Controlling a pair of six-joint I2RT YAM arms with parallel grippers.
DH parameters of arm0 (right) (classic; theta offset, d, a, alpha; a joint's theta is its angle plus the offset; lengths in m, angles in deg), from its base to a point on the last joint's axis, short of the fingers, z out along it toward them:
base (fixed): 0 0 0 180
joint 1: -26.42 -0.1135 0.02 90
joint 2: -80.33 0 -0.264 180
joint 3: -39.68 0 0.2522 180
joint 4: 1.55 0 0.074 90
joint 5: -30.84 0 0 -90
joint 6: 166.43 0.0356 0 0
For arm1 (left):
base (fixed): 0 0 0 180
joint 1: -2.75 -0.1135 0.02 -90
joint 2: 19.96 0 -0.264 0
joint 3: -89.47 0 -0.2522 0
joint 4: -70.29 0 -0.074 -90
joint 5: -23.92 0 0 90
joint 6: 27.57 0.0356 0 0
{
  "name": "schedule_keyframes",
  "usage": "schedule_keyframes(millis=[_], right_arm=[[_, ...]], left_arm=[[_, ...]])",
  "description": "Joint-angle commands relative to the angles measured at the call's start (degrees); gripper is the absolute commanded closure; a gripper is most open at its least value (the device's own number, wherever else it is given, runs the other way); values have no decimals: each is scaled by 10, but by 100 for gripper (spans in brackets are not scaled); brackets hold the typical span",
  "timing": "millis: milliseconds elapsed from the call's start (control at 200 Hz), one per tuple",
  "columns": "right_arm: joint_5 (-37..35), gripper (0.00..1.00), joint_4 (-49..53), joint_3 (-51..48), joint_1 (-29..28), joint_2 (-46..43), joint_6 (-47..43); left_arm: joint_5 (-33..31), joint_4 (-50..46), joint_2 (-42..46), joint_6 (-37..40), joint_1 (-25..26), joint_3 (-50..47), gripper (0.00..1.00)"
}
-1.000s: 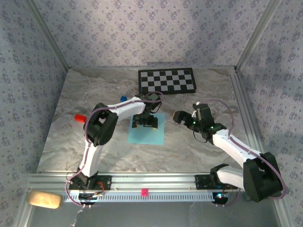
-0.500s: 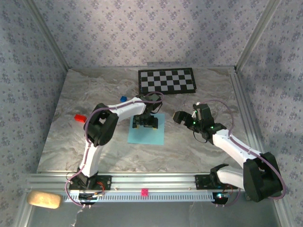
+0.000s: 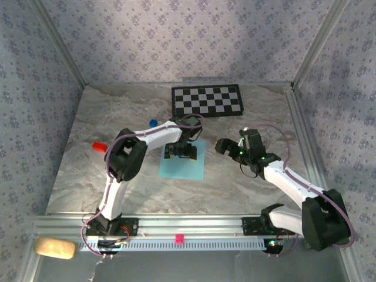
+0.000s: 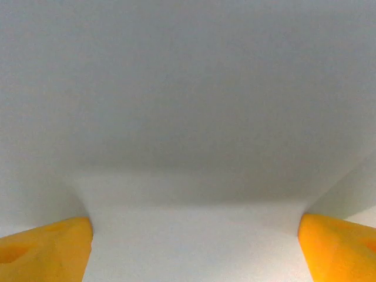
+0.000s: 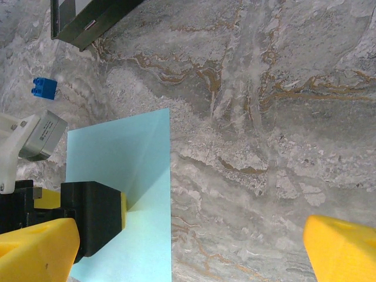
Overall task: Fold a paper plane with a square sheet of paper (pick it up from the middle)
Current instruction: First fold the square sheet of paper in half at the center of the table.
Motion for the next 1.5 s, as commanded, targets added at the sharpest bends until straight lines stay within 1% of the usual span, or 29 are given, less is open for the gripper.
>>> schedule_keyframes(millis=[0,140,375,580,615,860,1114,1264,1334,1434,1494], right_arm=[[4,1,7,13,4,1,3],[4,0,7,13,4,3,2],[6,0,5,15,4,11,5],[4,0,7,16,4,15,9],[3,1,7,16,4,15,8],[3,0,7,21,4,20,10],[-1,0,7,14,4,13,17],[-3,0,7,9,4,7,17],[-7,0,10,9,4,5,19],[-23,0,18,9,4,-2,23],[-38,0,20,5,4,-9,31]], left_arm=[[4,5,9,-4,5,5,9],[14,20,6,-6,5,-7,8],[6,23,-2,-11,6,-23,8],[-3,15,-19,-12,8,-30,11],[-3,15,-19,-11,9,-31,13],[-8,25,1,-4,10,-37,16],[-14,33,26,-1,11,-39,28],[-17,46,46,-2,12,-47,40],[-21,58,60,-6,11,-57,46],[-31,72,79,-14,12,-70,50],[-33,80,88,-14,11,-77,55]])
